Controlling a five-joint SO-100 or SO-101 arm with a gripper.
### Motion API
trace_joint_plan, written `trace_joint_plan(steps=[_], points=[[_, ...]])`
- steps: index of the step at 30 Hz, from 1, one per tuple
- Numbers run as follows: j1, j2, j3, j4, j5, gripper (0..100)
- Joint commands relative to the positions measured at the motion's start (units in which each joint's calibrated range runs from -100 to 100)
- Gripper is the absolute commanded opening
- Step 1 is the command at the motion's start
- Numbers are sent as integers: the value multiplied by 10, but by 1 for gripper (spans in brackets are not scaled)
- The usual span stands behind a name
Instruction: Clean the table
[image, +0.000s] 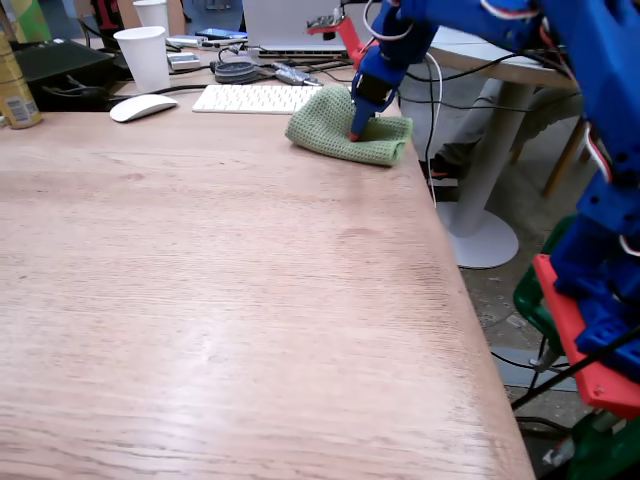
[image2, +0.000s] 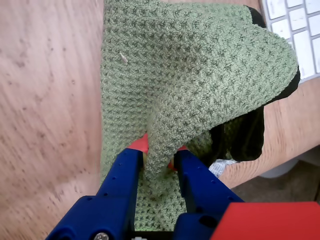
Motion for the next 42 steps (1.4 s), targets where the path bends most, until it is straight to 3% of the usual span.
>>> trace_joint_plan(steps=[1,3,6,8,13,18,21,25,31,38,42], points=[[21,11,-9,6,0,0],[21,-75,1,16,-5,0],[2,-231,6,142,-8,0],[-31,-328,6,197,-47,0],[-326,-497,25,212,-122,0],[-686,-641,206,200,-178,0],[-815,-653,250,194,-210,0],[-813,-600,248,57,-216,0],[-801,-401,241,-57,-216,0],[-801,-243,230,-70,-210,0],[-776,-154,106,-55,-209,0]])
